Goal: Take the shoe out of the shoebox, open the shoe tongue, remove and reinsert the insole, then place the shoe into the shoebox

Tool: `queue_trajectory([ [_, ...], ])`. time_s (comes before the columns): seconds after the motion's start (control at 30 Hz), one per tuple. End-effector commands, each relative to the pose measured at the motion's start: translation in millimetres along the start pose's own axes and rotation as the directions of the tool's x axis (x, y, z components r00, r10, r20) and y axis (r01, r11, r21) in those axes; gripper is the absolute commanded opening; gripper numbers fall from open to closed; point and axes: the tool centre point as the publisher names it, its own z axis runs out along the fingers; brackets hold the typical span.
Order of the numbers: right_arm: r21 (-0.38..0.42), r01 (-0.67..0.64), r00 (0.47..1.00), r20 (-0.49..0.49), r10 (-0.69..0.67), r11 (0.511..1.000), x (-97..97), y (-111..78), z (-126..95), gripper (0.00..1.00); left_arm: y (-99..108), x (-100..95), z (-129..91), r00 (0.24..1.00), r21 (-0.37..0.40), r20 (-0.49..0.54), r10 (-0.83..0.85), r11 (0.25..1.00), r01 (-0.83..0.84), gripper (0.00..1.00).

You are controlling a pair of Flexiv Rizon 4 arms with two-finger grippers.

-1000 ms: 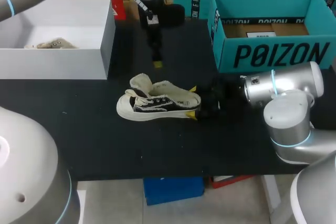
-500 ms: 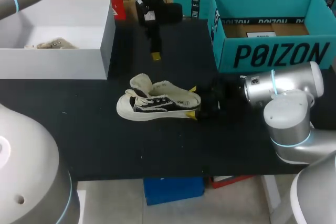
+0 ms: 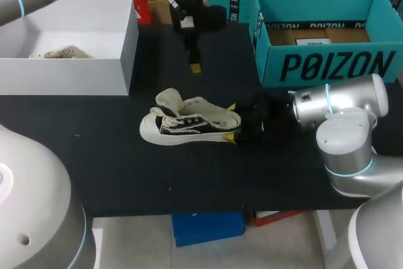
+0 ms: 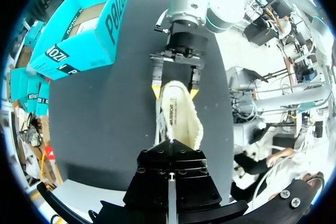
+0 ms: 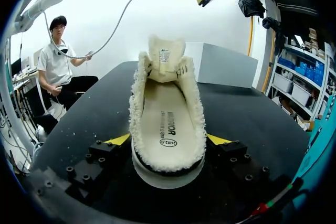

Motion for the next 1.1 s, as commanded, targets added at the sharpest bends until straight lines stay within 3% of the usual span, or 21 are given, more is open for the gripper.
queue_trajectory([
  [0.03, 0.002, -0.001, 1.000, 0.000, 0.001, 1.000, -0.5, 0.4, 0, 0.00, -16, 9.6, 13, 1.000, -0.020, 0.011, 0.006, 1.000, -0.006, 0.00],
  [0.4, 0.002, -0.001, 1.000, 0.000, 0.001, 1.000, -0.5, 0.4, 0, 0.00, -18, 11.5, 40, 1.000, -0.052, -0.020, -0.007, 0.999, 0.006, 0.00],
  [0.97, 0.002, -0.001, 1.000, 0.000, 0.001, 1.000, -0.5, 0.4, 0, 0.00, 1, 26.7, 71, 0.999, -0.032, -0.049, -0.023, 0.999, 0.021, 0.00],
  [1.1, 0.002, -0.001, 1.000, 0.000, 0.001, 1.000, -0.5, 0.4, 0, 0.00, 1, 30.8, 72, 0.998, -0.067, -0.059, -0.037, 0.997, 0.033, 0.00],
])
